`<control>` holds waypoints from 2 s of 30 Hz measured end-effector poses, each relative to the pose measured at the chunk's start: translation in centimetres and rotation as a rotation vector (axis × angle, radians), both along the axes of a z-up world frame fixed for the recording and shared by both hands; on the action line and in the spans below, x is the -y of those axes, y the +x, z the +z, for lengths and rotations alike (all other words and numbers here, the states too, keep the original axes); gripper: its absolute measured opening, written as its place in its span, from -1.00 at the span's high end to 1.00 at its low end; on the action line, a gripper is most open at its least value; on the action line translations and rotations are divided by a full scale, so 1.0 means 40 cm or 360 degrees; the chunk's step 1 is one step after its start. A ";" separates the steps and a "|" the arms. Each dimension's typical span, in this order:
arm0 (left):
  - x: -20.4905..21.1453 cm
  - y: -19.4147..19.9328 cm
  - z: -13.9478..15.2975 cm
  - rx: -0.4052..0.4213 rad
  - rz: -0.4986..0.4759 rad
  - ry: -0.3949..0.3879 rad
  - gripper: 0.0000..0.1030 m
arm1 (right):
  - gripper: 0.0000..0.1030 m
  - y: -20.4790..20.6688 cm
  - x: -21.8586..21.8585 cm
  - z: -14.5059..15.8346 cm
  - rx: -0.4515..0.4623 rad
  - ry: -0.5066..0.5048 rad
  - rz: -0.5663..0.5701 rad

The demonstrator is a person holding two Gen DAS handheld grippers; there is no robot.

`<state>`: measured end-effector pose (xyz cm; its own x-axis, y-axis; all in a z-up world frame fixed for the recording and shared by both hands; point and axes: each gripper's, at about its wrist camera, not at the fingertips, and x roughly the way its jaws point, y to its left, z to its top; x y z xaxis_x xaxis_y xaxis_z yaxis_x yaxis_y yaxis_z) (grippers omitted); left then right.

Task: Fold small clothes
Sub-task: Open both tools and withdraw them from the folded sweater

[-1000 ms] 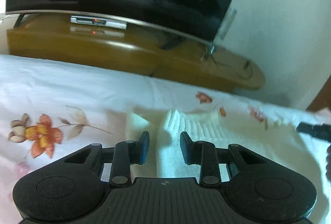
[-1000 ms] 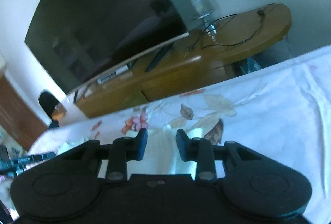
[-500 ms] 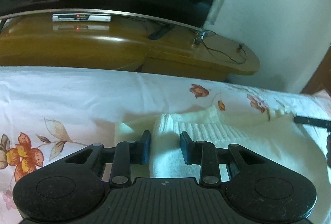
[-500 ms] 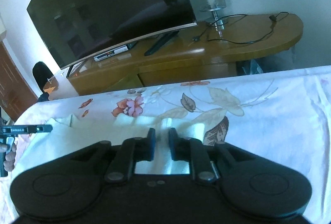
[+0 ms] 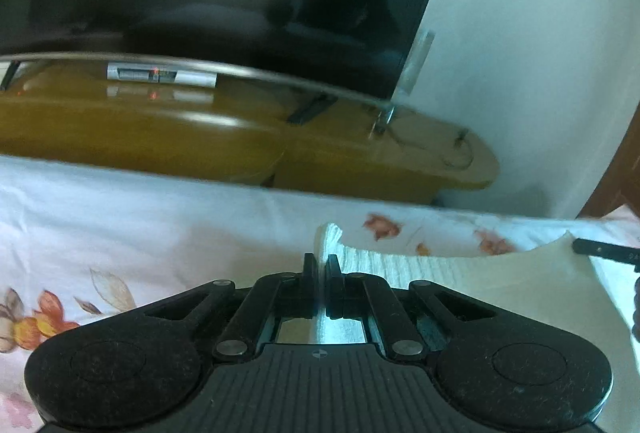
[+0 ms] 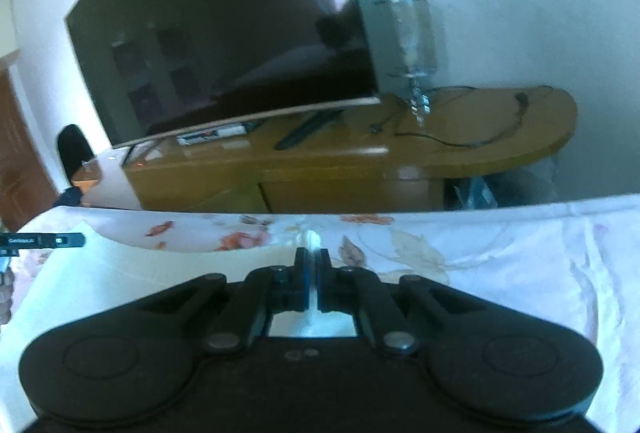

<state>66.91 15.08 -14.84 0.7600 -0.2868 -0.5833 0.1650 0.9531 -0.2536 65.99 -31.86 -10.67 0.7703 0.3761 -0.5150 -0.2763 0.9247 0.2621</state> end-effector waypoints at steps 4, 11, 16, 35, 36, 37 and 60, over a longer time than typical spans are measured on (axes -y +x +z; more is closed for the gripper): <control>0.014 0.007 -0.034 -0.0029 0.0032 0.0053 0.88 | 0.92 0.035 -0.010 -0.073 -0.0148 -0.0071 -0.0047; 0.029 -0.090 0.058 0.0159 0.0028 0.0143 -0.24 | 0.68 -0.046 -0.047 0.001 0.0049 -0.0121 0.0002; 0.217 -0.055 0.054 0.0136 -0.0249 0.0139 -0.37 | 0.68 -0.062 -0.293 -0.001 0.0085 -0.0310 0.0438; 0.125 -0.147 0.037 0.0145 -0.0050 0.0201 -0.37 | 0.55 -0.104 -0.114 0.009 0.0127 -0.0341 0.0035; 0.151 -0.168 0.048 0.0167 -0.0107 0.0198 -0.37 | 0.51 -0.125 -0.133 0.015 0.0149 -0.0314 0.0094; 0.178 -0.182 0.052 0.0159 -0.0147 0.0176 -0.37 | 0.52 -0.155 -0.168 0.018 0.0147 -0.0331 0.0191; 0.231 -0.453 0.068 0.0119 -0.0168 0.0285 -0.37 | 0.58 -0.407 -0.274 -0.022 0.0112 -0.0430 0.0247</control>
<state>48.81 5.84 -12.11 0.7743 -0.2640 -0.5751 0.2785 0.9582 -0.0650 49.70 -20.89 -11.53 0.7517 0.3486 -0.5598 -0.4280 0.9037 -0.0121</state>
